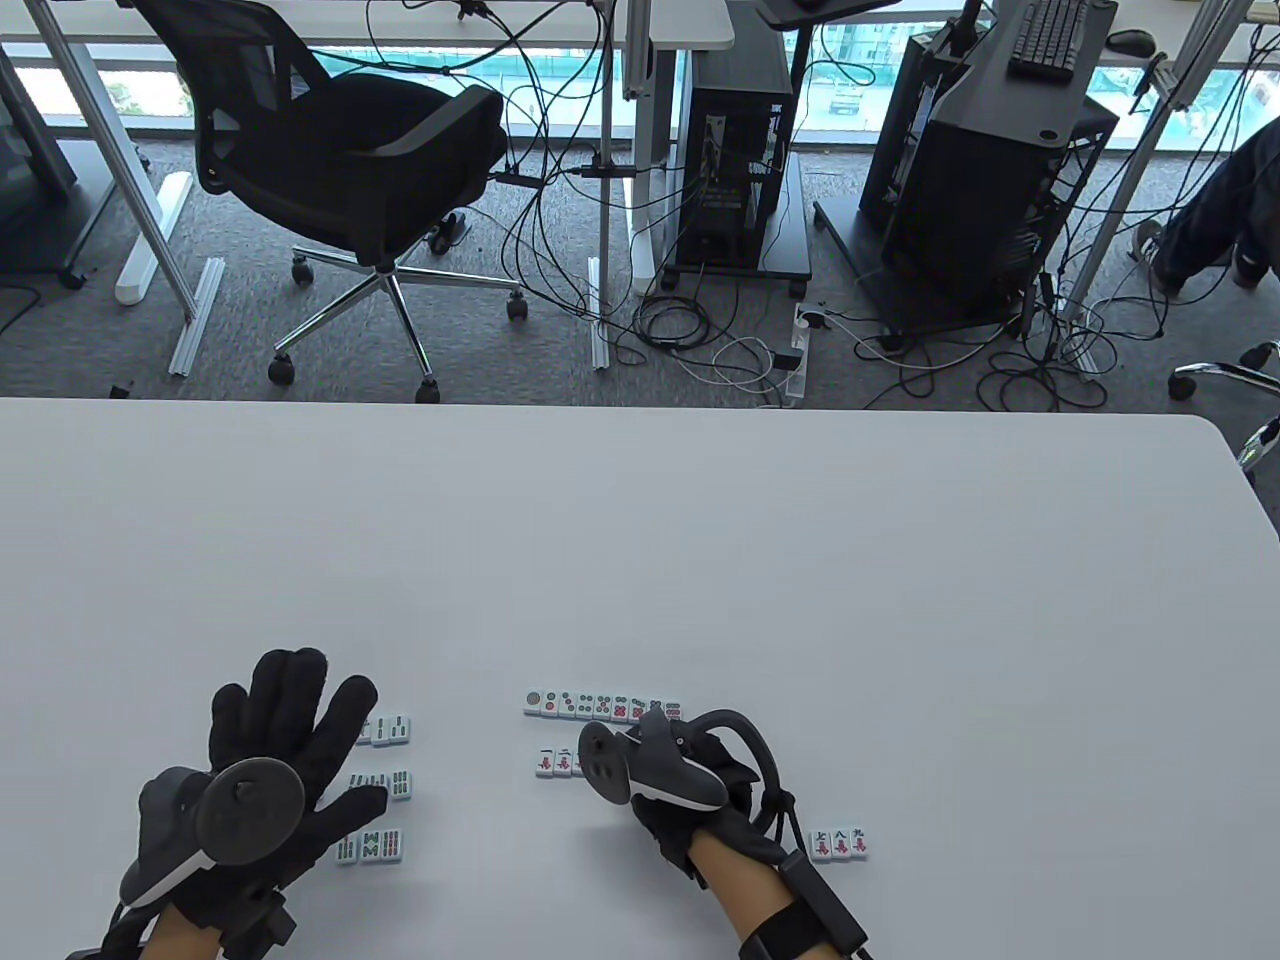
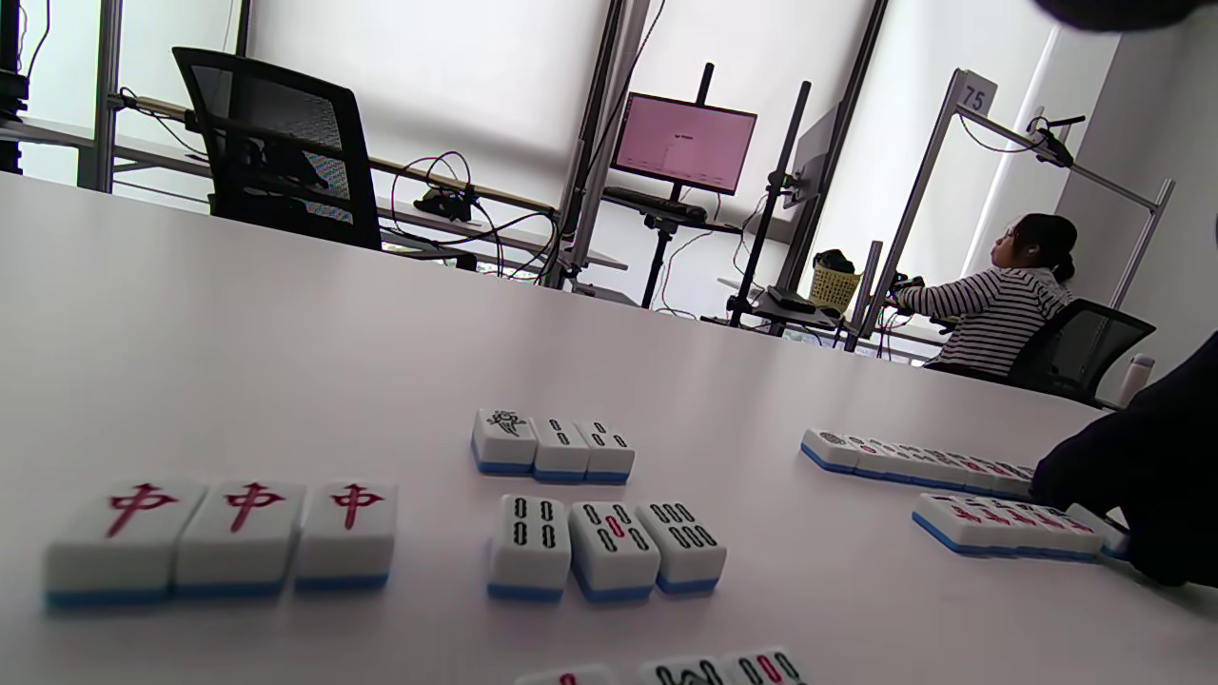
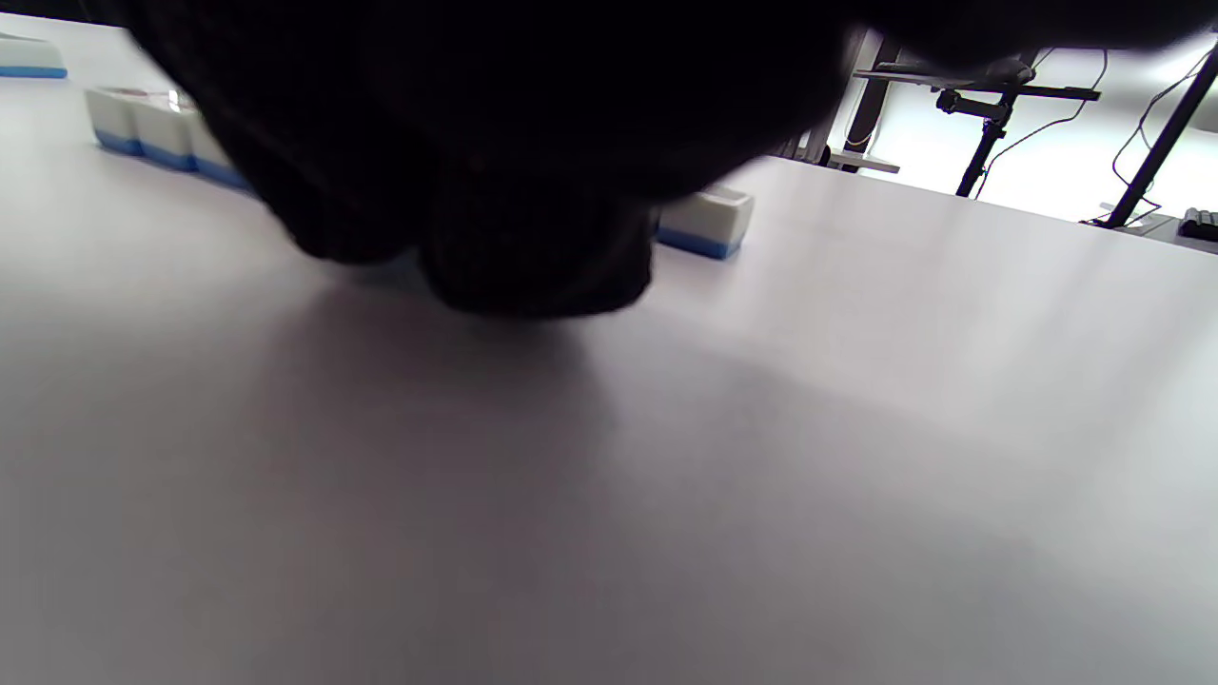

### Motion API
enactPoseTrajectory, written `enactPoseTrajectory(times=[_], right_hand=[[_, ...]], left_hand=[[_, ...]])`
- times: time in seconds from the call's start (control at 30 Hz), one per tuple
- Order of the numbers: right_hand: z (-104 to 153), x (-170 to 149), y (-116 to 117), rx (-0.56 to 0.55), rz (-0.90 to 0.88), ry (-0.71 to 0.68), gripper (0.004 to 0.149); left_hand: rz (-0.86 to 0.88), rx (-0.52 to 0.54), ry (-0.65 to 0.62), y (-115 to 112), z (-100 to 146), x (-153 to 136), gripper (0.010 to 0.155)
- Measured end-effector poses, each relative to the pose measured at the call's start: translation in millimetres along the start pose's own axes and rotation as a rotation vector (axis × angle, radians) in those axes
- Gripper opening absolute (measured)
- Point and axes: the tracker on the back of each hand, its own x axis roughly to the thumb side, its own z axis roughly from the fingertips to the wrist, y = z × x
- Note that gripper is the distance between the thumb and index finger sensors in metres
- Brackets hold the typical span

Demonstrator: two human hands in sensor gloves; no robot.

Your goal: Mahjong suit sorting

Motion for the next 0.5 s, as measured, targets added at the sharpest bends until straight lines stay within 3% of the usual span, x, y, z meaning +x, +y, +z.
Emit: enactPoseTrajectory(times=[0.27, 0.5], right_hand=[[11.1, -5.3, -5.9, -0.049, 0.044, 0.005, 0.063], [47.6, -57.6, -16.1, 0.033, 0.046, 0.078, 0.064]], left_hand=[[-0.007, -0.005, -0.004, -0.9, 0.9, 1.1, 0.086], [0.003, 0.003, 0.002, 0.4, 1.1, -0.4, 0.087]])
